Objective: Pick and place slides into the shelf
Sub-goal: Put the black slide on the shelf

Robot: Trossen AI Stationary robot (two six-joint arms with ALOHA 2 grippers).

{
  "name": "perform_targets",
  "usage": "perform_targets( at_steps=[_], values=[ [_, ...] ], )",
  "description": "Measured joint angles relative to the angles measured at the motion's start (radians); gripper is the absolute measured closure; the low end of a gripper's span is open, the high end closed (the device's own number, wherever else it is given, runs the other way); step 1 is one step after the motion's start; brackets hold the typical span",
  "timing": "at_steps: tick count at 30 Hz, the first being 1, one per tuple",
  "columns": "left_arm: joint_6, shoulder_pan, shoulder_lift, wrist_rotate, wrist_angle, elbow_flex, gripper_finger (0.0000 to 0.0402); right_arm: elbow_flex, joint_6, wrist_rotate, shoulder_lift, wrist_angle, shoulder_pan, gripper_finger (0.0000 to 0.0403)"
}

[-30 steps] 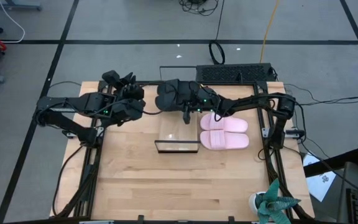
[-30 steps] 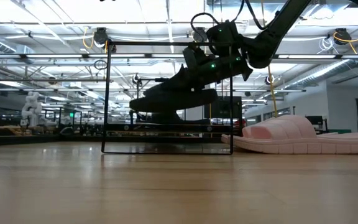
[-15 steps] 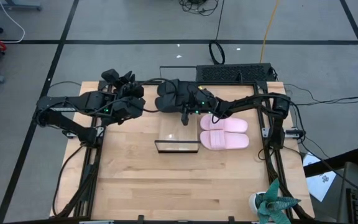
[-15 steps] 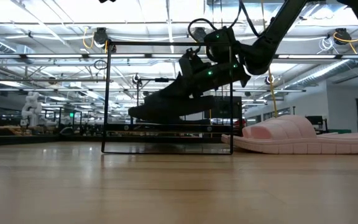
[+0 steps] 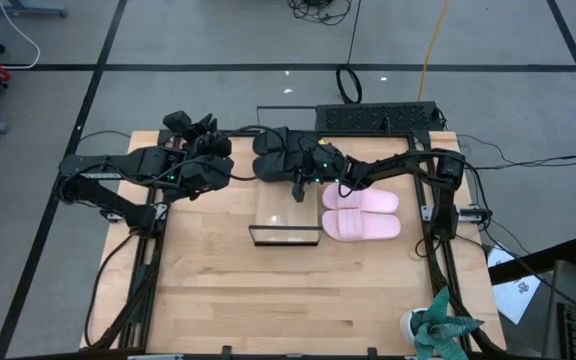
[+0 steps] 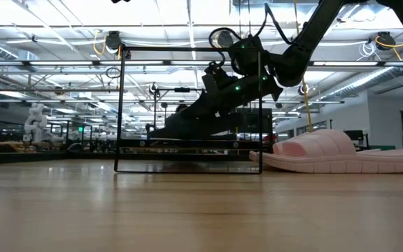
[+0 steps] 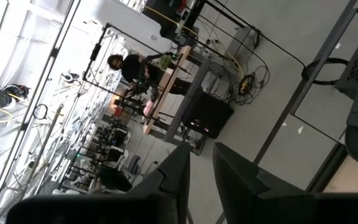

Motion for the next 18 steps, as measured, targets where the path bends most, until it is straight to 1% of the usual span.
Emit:
perform_targets(
  at_steps=[11, 18],
  values=[
    [-0.002, 0.000, 0.000, 0.000, 0.000, 0.000, 0.0323, 0.000, -0.015, 0.001, 0.000, -0.004, 0.000, 0.0401],
    [-0.005, 0.000, 0.000, 0.000, 0.002, 0.000, 0.0323, 0.000, 0.002, 0.000, 0.000, 0.059, 0.004, 0.0401]
  ],
)
